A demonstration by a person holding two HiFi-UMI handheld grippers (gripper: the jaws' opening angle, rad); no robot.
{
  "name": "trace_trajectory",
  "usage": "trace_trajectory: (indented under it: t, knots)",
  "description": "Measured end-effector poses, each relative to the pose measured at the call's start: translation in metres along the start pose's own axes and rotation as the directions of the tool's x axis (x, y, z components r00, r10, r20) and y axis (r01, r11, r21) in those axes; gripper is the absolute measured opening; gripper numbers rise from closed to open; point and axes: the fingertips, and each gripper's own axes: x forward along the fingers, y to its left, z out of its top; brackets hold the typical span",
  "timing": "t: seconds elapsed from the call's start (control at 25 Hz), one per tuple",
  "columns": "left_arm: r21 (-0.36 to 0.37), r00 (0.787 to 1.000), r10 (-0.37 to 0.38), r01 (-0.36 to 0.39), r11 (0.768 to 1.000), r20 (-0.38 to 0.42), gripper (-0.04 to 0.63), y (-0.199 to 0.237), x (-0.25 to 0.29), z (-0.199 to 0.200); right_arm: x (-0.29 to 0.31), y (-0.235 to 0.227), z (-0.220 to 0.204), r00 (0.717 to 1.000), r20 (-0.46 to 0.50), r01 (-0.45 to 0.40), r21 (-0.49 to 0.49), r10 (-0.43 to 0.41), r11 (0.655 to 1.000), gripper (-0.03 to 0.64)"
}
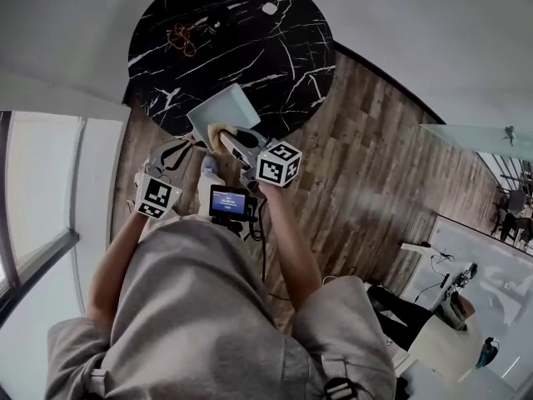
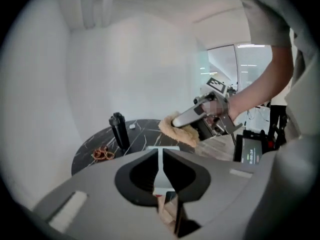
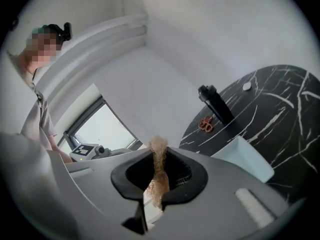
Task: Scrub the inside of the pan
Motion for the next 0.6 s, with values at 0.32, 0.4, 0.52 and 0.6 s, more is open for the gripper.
trace_trajectory:
  t: [0.32, 0.4, 0.52, 0.6]
  knots:
    - [-0.009, 0.959, 0.062, -0.062, 0.998, 0.278, 0.002, -0.007, -0.076, 0.090, -0.053, 0.077, 0.026, 0.968, 0.195, 0.210, -0.290, -0.158, 0.934, 0.049]
    - [-0.018, 0.945, 0.076, -0.075, 0.997, 0.318, 0.002, -0.014, -0.105, 0.099, -0.060, 0.107, 0.025, 0.953, 0.240, 0.260, -0.343, -0.184, 0.903, 0.049]
    - [-0.032, 0.926, 0.096, -0.091, 0.995, 0.364, 0.000, -0.023, -0.146, 0.107, -0.070, 0.157, 0.022, 0.926, 0.313, 0.330, -0.409, -0.208, 0.851, 0.049]
    - [-0.038, 0.909, 0.107, -0.101, 0.994, 0.402, 0.000, -0.034, -0.174, 0.107, -0.077, 0.192, 0.012, 0.912, 0.349, 0.364, -0.454, -0.213, 0.814, 0.049]
